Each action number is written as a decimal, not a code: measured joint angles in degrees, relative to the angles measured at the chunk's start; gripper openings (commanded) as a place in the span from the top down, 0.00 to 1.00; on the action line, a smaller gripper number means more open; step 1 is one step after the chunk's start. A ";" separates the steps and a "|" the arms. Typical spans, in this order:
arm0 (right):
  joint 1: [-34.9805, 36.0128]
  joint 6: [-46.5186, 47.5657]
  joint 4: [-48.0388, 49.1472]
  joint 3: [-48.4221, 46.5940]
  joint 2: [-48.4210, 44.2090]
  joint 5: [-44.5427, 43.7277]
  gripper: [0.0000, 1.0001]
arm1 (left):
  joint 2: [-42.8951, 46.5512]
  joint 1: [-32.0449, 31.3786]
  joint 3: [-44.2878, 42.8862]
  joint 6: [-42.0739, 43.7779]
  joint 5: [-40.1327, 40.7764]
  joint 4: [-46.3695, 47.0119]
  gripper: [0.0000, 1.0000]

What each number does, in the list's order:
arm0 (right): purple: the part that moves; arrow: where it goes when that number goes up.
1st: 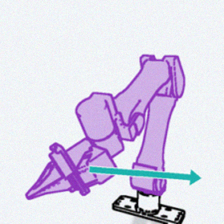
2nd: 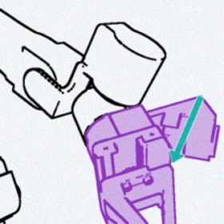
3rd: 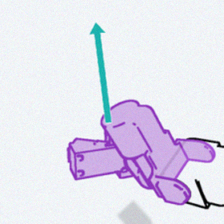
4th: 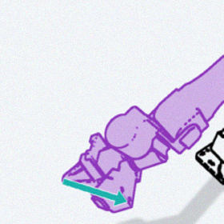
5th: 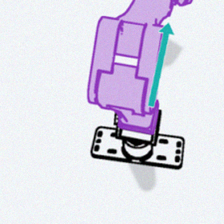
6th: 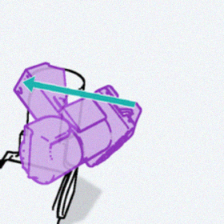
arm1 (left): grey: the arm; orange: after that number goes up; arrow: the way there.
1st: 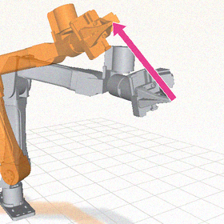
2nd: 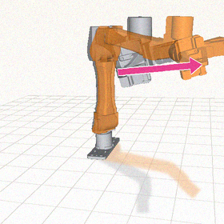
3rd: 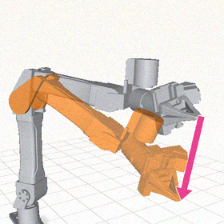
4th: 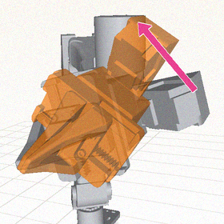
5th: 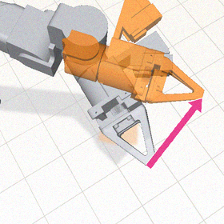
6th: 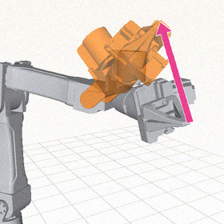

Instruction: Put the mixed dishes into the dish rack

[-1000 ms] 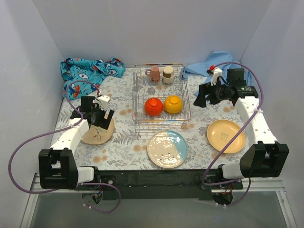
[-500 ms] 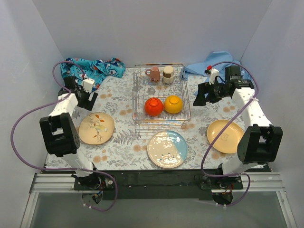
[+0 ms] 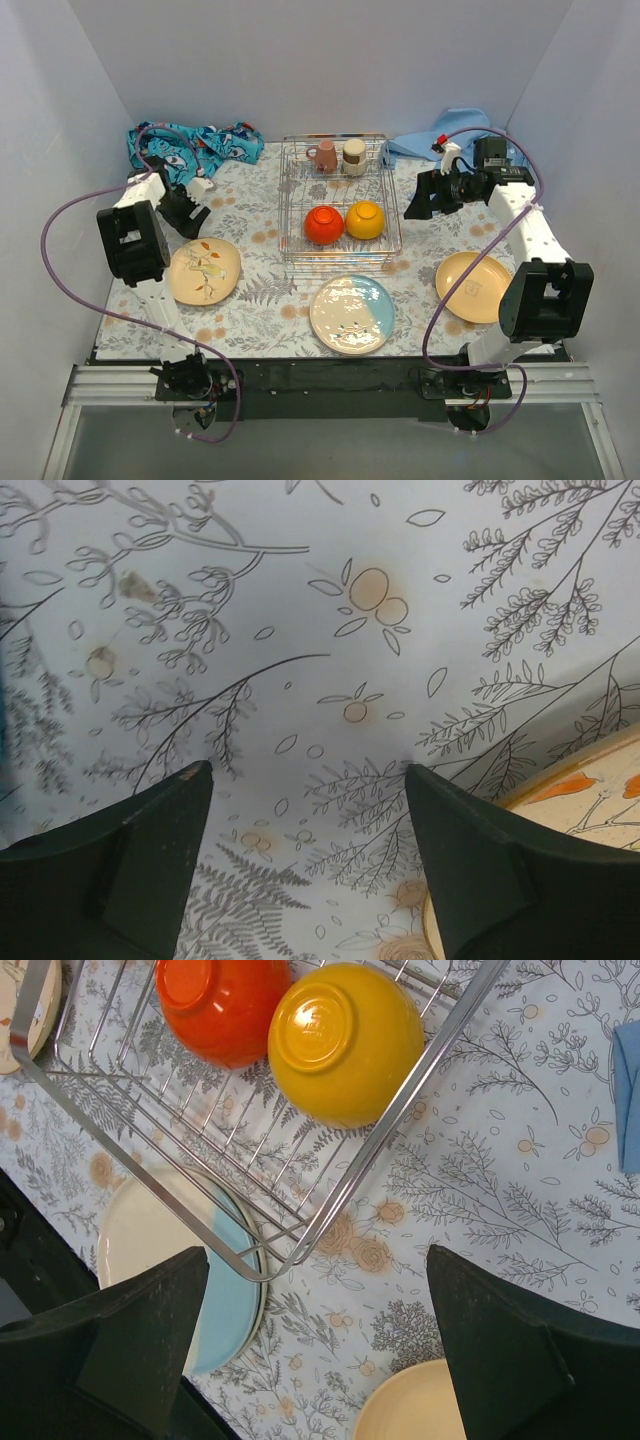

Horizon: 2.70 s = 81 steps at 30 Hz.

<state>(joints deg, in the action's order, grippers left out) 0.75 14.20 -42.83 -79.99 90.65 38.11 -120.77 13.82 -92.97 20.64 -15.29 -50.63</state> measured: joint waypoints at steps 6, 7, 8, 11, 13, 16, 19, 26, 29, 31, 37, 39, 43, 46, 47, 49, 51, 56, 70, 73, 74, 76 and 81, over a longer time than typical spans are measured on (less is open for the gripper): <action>0.00 -0.39 0.46 1.20 -2.40 -0.04 0.02 | -3.13 0.07 -4.00 -0.52 -1.92 -2.91 0.26; 0.00 -0.39 0.59 1.20 -2.60 -0.11 0.02 | -3.08 0.09 -3.98 -1.18 -1.92 -2.49 0.26; 0.00 -0.39 0.74 1.22 -2.78 -0.15 0.02 | -2.97 0.09 -3.87 -2.01 -2.01 -1.53 0.26; 0.00 -0.44 1.01 1.40 -2.84 -0.22 0.02 | -2.34 0.09 -4.52 -3.30 -3.67 -0.22 0.26; 0.00 -0.48 0.98 1.51 -2.82 -0.22 0.02 | -2.25 0.11 -7.58 -2.73 -5.97 -2.95 0.26; 0.00 -0.50 1.01 1.49 -2.49 -0.20 0.02 | -2.47 0.11 -14.56 -1.57 -9.33 -8.61 0.27; 0.00 -0.52 1.01 1.42 -1.38 -0.20 0.02 | -2.62 0.11 -19.98 0.28 -12.50 -14.21 0.27; 0.00 -0.52 0.98 1.33 -0.37 -0.20 0.02 | -3.26 -0.09 -15.72 4.76 -16.57 -22.32 0.28; 0.00 -0.52 0.96 1.33 -0.37 -0.15 0.02 | -3.10 -0.28 -8.70 6.10 -16.63 -22.64 0.27; 0.00 -0.55 0.98 1.33 -0.37 -0.13 0.02 | -3.10 -0.52 -5.09 6.62 -16.41 -22.27 0.27; 0.00 -0.57 0.90 1.33 -0.37 0.04 0.02 | -2.19 -1.51 -1.68 7.23 -15.93 -19.08 0.39; 0.00 -0.55 0.81 1.33 -0.39 0.04 0.02 | -2.12 -1.73 -1.51 7.50 -15.78 -18.40 0.51; 0.00 -0.48 0.74 1.33 -0.39 0.00 0.02 | -2.82 -2.23 -1.88 8.52 -15.34 -18.21 0.82; 0.00 -0.28 0.70 1.33 -0.39 0.04 0.02 | -3.65 -2.32 -3.23 9.18 -15.61 -21.86 0.96; 0.00 -0.17 0.70 1.33 -0.39 0.28 0.03 | -3.69 -2.29 -3.26 9.55 -15.67 -23.41 1.00; 0.00 0.00 0.50 1.01 -0.31 1.07 0.03 | -4.00 -2.32 -3.34 9.68 -16.70 -27.17 1.00; 0.52 0.33 0.04 -0.52 0.20 1.53 0.02 | -4.22 -2.43 -3.54 9.29 -18.08 -29.33 1.00; 6.82 2.89 0.11 -12.68 4.83 1.07 0.02 | -4.13 -2.82 -4.92 8.09 -19.91 -30.53 1.00; 26.47 -0.55 7.30 -25.77 21.88 12.72 0.02 | 34.73 -4.39 21.03 8.76 -21.40 -11.78 1.00; 30.97 -1.77 9.70 -29.53 25.86 12.37 0.02 | 41.81 -4.61 27.36 9.35 -22.77 -7.23 1.00; 32.52 -1.97 10.21 -30.27 26.43 12.37 0.02 | 42.84 -4.63 28.52 8.76 -23.23 -6.47 1.00; 36.59 -2.32 11.47 -32.00 27.61 12.50 0.02 | 43.91 -4.68 30.56 7.41 -24.22 -4.24 1.00; 44.09 -3.32 13.46 -33.18 29.38 13.55 0.02 | 46.77 -5.84 34.97 2.19 -25.90 0.24 1.00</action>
<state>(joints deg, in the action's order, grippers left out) 44.84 10.87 -29.36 -113.16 120.03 51.66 -74.00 7.99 -58.00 22.83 -41.19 -50.39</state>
